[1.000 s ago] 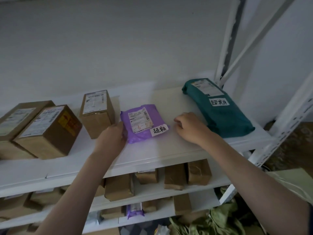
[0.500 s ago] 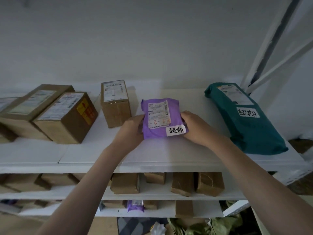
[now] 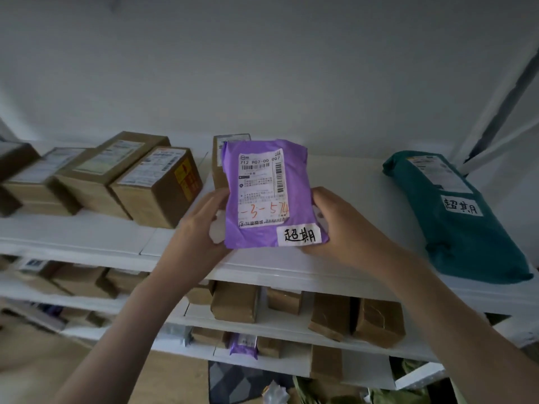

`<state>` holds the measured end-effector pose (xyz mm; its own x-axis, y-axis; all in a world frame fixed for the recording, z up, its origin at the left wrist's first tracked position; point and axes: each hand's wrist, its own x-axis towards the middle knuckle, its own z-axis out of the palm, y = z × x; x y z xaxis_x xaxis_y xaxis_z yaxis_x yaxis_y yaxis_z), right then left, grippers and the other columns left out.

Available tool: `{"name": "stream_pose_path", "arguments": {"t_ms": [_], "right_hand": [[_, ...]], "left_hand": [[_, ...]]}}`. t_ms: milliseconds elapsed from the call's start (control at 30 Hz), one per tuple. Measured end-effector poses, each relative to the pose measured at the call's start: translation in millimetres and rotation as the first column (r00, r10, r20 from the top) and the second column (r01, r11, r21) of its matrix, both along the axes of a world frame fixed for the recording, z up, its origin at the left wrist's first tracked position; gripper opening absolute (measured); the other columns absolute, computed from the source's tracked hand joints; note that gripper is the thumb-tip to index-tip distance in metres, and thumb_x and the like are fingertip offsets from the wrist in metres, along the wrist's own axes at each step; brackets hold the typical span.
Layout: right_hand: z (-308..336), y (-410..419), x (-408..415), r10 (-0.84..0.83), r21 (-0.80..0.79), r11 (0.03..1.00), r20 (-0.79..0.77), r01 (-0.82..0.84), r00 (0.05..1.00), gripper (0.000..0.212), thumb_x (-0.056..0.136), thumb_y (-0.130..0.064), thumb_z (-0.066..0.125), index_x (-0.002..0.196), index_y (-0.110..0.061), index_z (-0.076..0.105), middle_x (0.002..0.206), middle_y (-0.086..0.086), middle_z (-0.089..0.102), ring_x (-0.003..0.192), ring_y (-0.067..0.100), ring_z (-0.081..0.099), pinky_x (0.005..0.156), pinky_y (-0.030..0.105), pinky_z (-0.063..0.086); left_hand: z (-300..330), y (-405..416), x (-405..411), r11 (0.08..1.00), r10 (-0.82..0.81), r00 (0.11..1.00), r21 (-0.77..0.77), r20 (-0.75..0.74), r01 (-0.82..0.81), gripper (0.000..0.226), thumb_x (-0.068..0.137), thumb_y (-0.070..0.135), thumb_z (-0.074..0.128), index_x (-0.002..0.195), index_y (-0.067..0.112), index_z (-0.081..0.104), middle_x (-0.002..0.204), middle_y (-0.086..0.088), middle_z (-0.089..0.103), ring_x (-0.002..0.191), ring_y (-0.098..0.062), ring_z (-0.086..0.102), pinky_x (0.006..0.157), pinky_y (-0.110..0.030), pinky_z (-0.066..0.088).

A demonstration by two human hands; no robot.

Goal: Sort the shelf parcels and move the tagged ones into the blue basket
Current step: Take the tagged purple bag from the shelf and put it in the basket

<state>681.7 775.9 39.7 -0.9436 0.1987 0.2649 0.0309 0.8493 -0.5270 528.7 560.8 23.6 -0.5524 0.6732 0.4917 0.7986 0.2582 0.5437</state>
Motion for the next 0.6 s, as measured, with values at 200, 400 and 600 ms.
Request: {"name": "stream_pose_path", "arguments": {"t_ms": [200, 400, 600], "right_hand": [[-1.4, -63.6, -21.2, 0.223, -0.187, 0.959, 0.037, -0.213, 0.974, 0.078, 0.068, -0.066, 0.079, 0.132, -0.041, 0.042, 0.125, -0.025, 0.056, 0.111, -0.001, 0.059, 0.085, 0.024, 0.057], [-20.7, -146.3, -58.7, 0.401, -0.347, 0.871, 0.099, -0.346, 0.911, 0.054, 0.079, -0.063, 0.071, 0.125, -0.044, 0.049, 0.118, -0.024, 0.059, 0.106, -0.006, 0.058, 0.085, 0.024, 0.053], [-30.9, -238.5, -107.3, 0.493, -0.483, 0.784, 0.103, -0.39, 0.864, 0.056, 0.084, -0.04, 0.078, 0.132, -0.04, 0.05, 0.116, -0.027, 0.065, 0.106, -0.009, 0.062, 0.084, 0.017, 0.054]], "left_hand": [[-3.7, -82.4, 11.1, 0.984, 0.178, 0.984, 0.023, 0.016, -0.179, 0.079, 0.068, 0.025, 0.087, 0.138, 0.022, 0.05, 0.127, 0.019, 0.05, 0.108, 0.021, 0.047, 0.084, 0.001, 0.039], [-18.3, -177.1, 23.8, 0.963, 0.25, 0.963, 0.075, 0.099, -0.258, 0.088, 0.065, 0.039, 0.085, 0.142, 0.038, 0.041, 0.14, 0.015, 0.048, 0.127, -0.006, 0.05, 0.092, -0.013, 0.046], [-41.2, -277.6, 17.2, 0.938, 0.333, 0.927, 0.042, 0.174, -0.345, 0.105, 0.064, 0.034, 0.088, 0.153, 0.025, 0.032, 0.147, 0.014, 0.039, 0.125, -0.009, 0.052, 0.092, -0.021, 0.052]]}}
